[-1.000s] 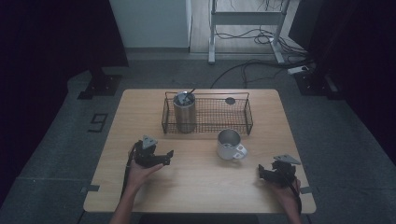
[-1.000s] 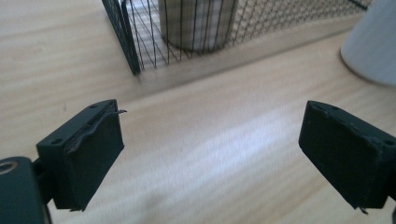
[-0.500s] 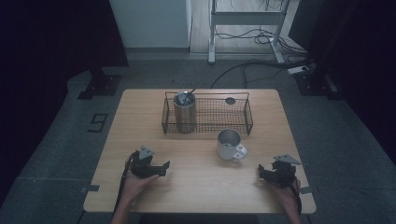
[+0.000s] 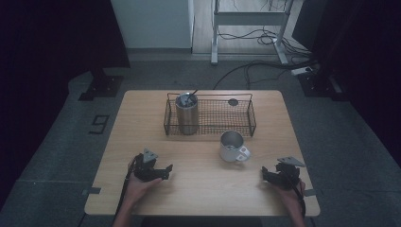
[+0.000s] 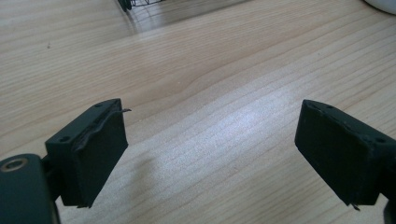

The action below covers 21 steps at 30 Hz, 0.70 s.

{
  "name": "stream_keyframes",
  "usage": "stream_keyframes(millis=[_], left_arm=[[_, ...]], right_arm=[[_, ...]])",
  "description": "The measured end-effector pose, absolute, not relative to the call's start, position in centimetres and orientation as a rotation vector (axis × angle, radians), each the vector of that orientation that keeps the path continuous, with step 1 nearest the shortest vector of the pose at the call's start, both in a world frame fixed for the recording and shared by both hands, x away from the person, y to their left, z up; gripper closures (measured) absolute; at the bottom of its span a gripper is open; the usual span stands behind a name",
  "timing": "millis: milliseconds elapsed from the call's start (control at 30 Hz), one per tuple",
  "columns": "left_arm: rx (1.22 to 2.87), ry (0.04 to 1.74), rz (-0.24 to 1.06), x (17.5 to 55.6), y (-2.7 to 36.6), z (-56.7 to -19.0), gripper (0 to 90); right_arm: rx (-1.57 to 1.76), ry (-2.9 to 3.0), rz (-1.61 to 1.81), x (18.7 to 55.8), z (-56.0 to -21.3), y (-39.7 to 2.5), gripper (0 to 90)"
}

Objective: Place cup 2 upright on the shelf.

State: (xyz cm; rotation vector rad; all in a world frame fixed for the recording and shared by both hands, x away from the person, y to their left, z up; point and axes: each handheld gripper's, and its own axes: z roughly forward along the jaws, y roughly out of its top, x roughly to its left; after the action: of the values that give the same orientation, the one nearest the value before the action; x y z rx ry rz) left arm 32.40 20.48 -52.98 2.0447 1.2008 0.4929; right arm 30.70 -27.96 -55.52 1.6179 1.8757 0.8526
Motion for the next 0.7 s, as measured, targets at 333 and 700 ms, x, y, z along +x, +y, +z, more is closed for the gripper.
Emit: stream_keyframes(millis=[333, 700], left_arm=[[2.037, 1.191, 0.5, 32.1, 20.7, -52.8, 9.3], [2.051, 1.184, 0.485, 32.0, 20.2, -53.3, 9.3]], right_arm=[[1.581, 1.837, 0.961, 29.6, -54.1, -28.1, 14.5], [1.51, 1.838, 1.046, 29.1, -52.3, -26.5, 14.2]])
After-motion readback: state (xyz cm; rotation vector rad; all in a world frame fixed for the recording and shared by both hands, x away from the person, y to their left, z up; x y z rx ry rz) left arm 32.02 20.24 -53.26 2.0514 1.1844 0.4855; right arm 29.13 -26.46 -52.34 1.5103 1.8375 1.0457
